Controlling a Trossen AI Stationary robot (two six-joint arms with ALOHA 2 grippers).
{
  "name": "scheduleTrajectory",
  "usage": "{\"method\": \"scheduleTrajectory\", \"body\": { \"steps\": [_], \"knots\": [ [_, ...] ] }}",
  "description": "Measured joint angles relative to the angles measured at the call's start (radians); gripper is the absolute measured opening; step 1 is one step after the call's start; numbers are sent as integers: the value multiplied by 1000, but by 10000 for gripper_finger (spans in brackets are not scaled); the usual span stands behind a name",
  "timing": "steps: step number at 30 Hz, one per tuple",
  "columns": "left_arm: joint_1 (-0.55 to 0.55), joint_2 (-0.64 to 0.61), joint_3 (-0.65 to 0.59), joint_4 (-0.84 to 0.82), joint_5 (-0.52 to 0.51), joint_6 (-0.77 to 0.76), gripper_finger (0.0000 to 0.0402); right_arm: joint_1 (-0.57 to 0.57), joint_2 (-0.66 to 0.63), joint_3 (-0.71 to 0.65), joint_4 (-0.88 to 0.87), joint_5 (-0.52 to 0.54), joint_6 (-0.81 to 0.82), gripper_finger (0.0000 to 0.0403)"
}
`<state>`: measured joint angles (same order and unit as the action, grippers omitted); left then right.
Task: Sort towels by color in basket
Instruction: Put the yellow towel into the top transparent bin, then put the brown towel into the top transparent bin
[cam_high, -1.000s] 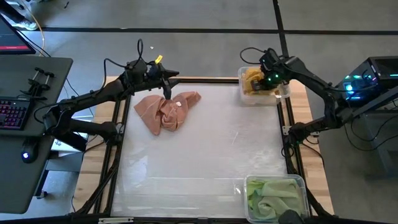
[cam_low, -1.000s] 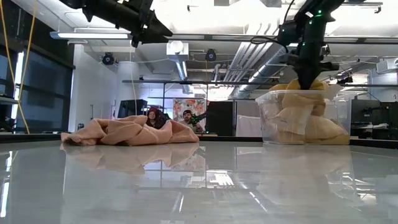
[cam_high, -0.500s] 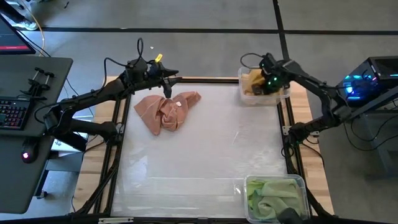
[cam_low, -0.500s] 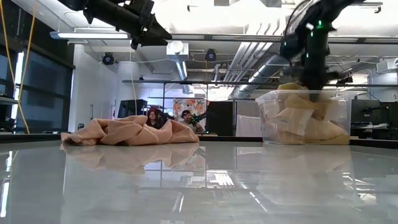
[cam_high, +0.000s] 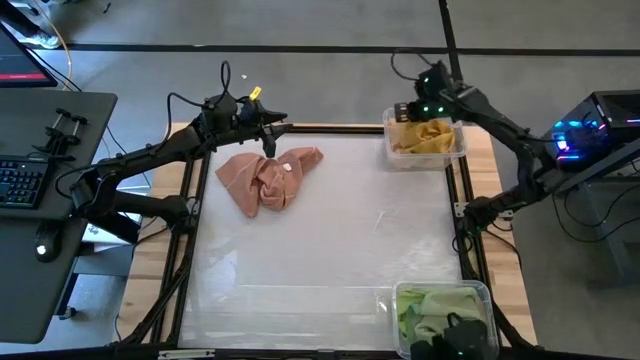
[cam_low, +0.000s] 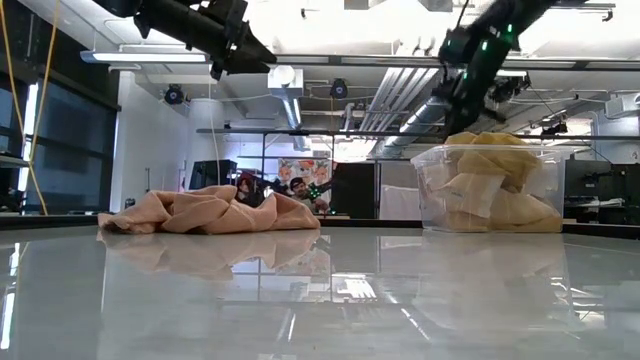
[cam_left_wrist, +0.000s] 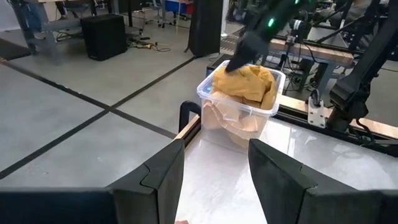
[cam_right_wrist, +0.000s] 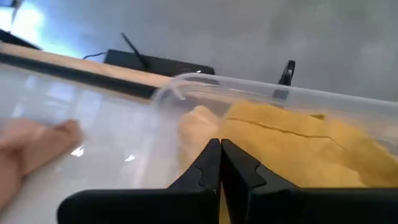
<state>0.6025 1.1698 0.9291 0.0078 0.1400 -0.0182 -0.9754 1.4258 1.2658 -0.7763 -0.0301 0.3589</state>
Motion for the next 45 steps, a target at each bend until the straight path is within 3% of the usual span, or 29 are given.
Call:
{"method": "scheduleTrajectory", "body": {
  "steps": [3,6,11,15,18,23,26,29,33,36,42,45],
  "knots": [
    [0,0,0,0,0,-29,165,13,4,-105,85,23,38,0],
    [-1,0,0,0,0,-64,165,24,7,-176,53,34,84,0],
    [-12,0,0,1,5,-38,165,41,6,-197,52,112,88,0],
    [-25,-10,0,-6,8,38,165,40,6,-102,28,118,69,0],
    [-30,-27,1,-51,8,56,165,40,6,14,-91,135,55,0],
    [-26,-44,27,-287,6,56,165,66,5,206,-213,132,51,0],
    [-26,-44,-5,-380,4,56,166,123,5,283,-99,131,90,0],
    [-26,-43,-83,-404,4,31,169,212,5,306,127,131,73,5],
    [-23,-43,-197,-380,5,-167,191,323,15,306,407,107,43,21],
    [-40,-42,-296,-342,7,-229,217,370,16,306,549,75,13,38],
    [-97,-33,-457,-114,4,-214,251,403,15,306,574,47,2,67],
    [-133,-3,-531,27,-80,-153,253,403,16,306,528,18,19,73]
  ]
}}
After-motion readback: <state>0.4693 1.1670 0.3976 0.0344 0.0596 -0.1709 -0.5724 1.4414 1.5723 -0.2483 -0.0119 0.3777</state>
